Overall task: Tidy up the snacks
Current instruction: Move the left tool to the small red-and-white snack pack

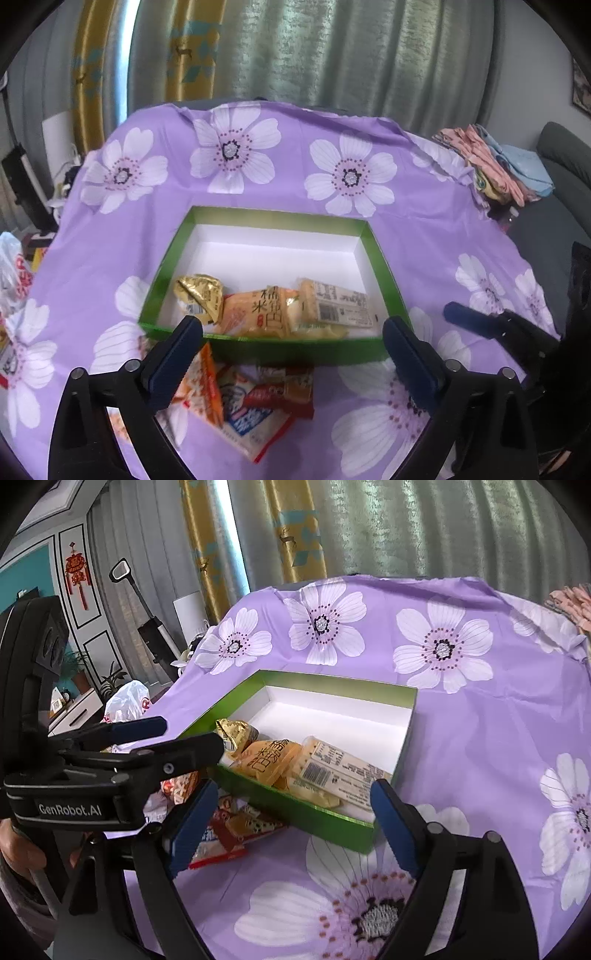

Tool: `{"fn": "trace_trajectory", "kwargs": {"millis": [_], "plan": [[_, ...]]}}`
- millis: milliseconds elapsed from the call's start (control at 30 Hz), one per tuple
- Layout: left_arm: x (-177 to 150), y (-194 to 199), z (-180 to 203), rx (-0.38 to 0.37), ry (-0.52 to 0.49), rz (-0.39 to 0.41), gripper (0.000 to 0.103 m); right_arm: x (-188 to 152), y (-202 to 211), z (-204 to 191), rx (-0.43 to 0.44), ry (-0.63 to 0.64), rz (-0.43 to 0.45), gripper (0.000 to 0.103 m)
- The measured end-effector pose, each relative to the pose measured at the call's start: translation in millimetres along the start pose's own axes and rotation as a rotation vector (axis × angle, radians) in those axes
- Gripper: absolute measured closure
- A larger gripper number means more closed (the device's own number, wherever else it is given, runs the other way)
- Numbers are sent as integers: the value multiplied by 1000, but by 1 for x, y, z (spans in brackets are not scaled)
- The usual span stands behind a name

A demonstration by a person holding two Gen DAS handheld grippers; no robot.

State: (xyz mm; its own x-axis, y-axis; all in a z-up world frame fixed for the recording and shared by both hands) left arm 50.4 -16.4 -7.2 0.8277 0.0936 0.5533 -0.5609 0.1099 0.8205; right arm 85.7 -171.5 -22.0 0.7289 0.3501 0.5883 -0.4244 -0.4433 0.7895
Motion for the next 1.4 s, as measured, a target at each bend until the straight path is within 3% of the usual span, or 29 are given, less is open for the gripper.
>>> {"fn": "trace_trajectory", "kwargs": {"millis": [133, 767, 1233, 1400], "plan": [[-12, 13, 0, 28, 6, 5, 5, -11, 15, -3, 5, -10, 17, 11], [-56, 44, -1, 53, 12, 10, 5, -49, 36, -35, 30, 27, -14, 11], [-73, 39, -11, 44, 30, -30, 5, -55, 26, -57, 41, 69, -57, 10], [-82, 26, -29, -1, 82, -78, 5, -59, 13, -62, 48, 75, -92, 11]]}}
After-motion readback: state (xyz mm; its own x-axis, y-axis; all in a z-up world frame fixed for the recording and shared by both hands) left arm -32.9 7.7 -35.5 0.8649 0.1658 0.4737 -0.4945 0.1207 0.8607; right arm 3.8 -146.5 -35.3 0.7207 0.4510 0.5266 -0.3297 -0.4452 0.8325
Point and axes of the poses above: each gripper's, at about its wrist camera, not at the fingertips, and y roughly against the way its jaws point, z to its right, x to its top, the point moved 1 cm from there along -y, roughly the way its jaws point, and after that the axes turned 13 degrees about -z, right-handed, at the moved point
